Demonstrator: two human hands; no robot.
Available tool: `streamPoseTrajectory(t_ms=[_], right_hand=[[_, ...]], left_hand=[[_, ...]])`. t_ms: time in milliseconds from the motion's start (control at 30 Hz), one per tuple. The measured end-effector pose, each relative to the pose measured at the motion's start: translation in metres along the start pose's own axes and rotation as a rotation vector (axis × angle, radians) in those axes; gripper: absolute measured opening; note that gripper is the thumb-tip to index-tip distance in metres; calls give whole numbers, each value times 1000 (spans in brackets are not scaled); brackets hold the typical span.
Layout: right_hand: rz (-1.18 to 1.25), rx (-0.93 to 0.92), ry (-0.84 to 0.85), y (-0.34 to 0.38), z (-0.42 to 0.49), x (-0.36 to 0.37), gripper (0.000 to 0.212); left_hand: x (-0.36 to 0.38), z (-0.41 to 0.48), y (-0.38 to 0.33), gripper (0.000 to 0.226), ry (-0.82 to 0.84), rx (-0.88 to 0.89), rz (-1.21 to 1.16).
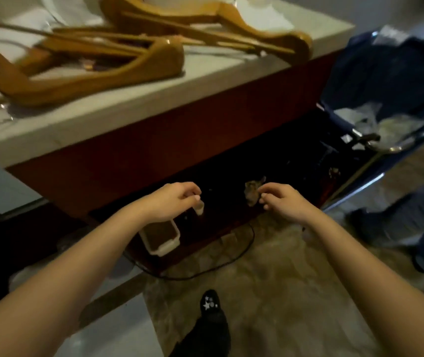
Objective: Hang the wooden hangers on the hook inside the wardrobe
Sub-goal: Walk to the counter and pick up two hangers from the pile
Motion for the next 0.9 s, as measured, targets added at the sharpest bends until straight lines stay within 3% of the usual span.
streamPoseTrajectory(t_ms=[433,667,900], right_hand=[[-70,-354,-224,165,95,-154,25],[-201,-443,-305,216,142,-209,27],[-506,-327,-274,227,232,-243,42]], left_hand=[[-187,22,-141,33,-306,418,177],[-246,58,-166,34,-408,424,337],[-293,129,-157,43,-507,217,423]])
Point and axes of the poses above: each hand's wrist, its own z-axis towards the middle knuckle, its own x-axis out of the palm, y = z × x, the point moved 5 cm from there along z, towards the middle knuckle, and after that the axes turned 9 degrees about -z, right-handed, at the moved point
